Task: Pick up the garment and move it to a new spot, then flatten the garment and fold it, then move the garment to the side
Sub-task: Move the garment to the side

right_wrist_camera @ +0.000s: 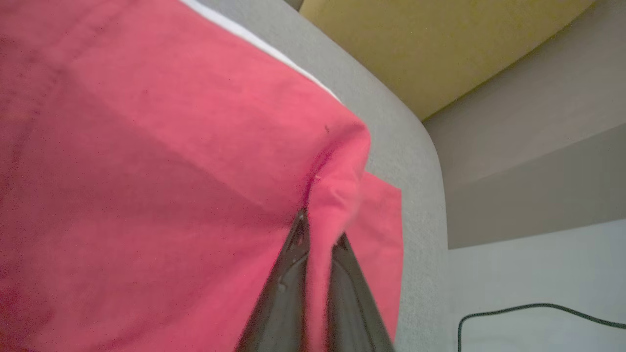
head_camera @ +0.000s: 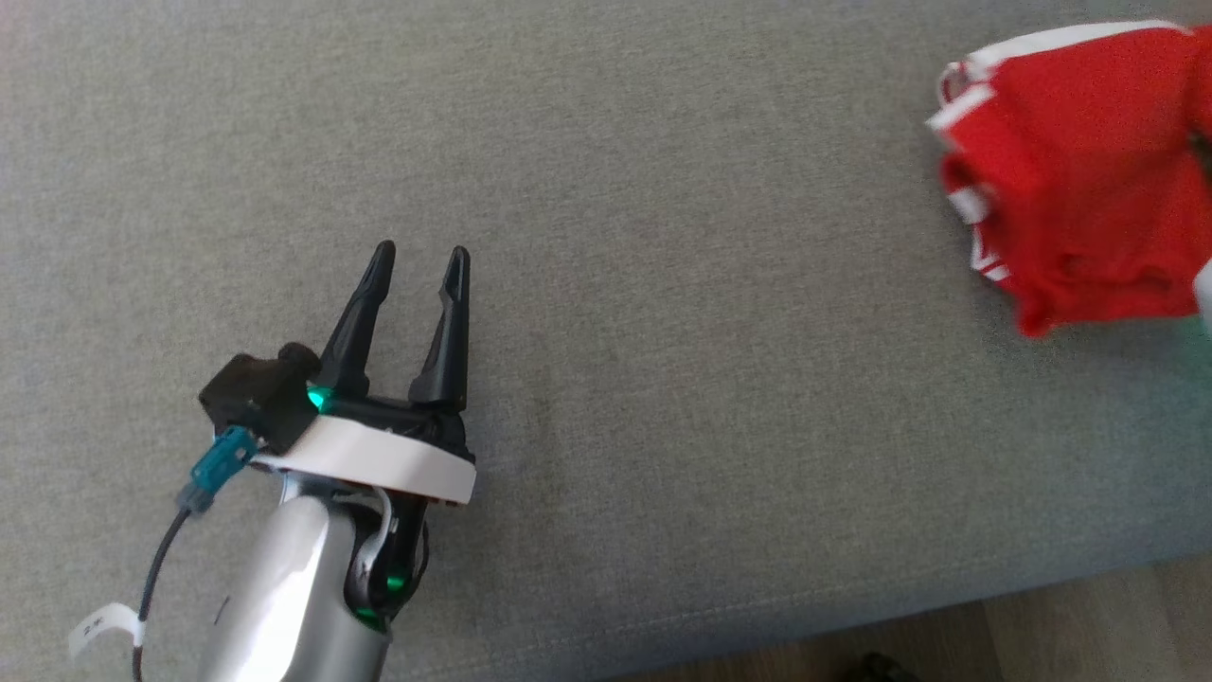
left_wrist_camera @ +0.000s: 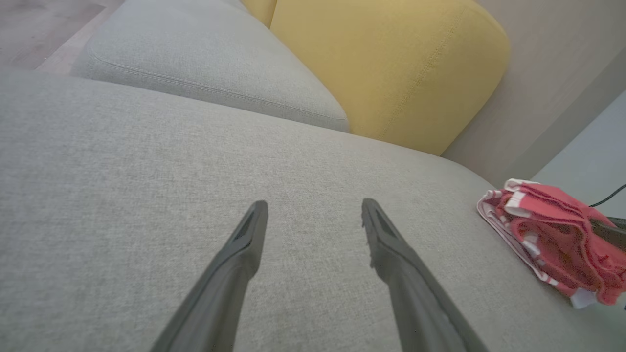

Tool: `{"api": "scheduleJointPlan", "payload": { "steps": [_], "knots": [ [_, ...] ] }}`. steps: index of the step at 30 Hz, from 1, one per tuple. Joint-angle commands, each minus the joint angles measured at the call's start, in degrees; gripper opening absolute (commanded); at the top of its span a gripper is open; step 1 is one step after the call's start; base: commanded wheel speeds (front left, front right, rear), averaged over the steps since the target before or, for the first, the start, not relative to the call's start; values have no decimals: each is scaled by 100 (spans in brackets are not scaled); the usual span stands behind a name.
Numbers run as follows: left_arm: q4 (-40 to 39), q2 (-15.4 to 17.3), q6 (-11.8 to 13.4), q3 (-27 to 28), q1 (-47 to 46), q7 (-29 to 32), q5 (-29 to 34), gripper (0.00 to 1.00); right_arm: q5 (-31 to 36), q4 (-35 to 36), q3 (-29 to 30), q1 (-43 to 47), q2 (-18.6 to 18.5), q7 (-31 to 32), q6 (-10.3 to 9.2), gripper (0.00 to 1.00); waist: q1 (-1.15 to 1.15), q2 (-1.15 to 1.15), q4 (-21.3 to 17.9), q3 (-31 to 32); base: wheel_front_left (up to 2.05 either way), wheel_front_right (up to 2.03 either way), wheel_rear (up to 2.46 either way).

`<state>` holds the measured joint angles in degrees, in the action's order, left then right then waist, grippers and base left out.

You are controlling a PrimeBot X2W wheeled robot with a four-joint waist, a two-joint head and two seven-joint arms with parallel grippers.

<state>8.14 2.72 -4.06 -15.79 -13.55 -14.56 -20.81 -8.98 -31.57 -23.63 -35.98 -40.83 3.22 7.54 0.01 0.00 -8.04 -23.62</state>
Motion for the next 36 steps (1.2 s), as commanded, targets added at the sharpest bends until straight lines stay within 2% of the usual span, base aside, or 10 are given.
{"api": "scheduleJointPlan", "payload": {
  "steps": [1,6,14,15,16,17,18,30,36],
  "knots": [
    [-156,16,-33,203,-142,-44,34,100,87,47,96,-36,-223,138,-5,0,-1,0,17,-34,0,0,0],
    [-139,16,-42,228,-160,-44,57,100,265,-146,579,-90,-90,430,-5,0,-1,0,11,-88,0,0,0],
    [-108,16,-43,223,-237,-44,32,100,720,12,1126,121,210,626,-5,0,-1,0,-20,-69,0,0,0],
    [-103,16,-42,218,-236,-44,29,100,706,44,1196,155,256,646,-5,5,-1,0,-25,-57,0,0,0],
    [-98,16,-40,216,-234,-44,24,100,694,91,1243,192,299,657,-5,28,-1,0,-30,-43,0,0,0],
    [-93,16,-38,215,-229,-44,19,100,681,143,1280,227,335,666,-5,56,-1,0,-35,-27,0,0,0],
    [-90,16,-37,216,-222,-44,14,100,667,192,1340,252,370,682,-5,100,-1,0,-41,-11,0,0,0],
    [-12,16,-11,145,-155,-44,-107,100,704,897,1612,366,562,854,-5,100,-1,0,-28,301,0,0,0],
    [-36,16,40,142,-35,-44,-201,100,771,1522,1617,264,1014,631,-5,100,-1,0,75,685,0,0,0]
  ]
}}
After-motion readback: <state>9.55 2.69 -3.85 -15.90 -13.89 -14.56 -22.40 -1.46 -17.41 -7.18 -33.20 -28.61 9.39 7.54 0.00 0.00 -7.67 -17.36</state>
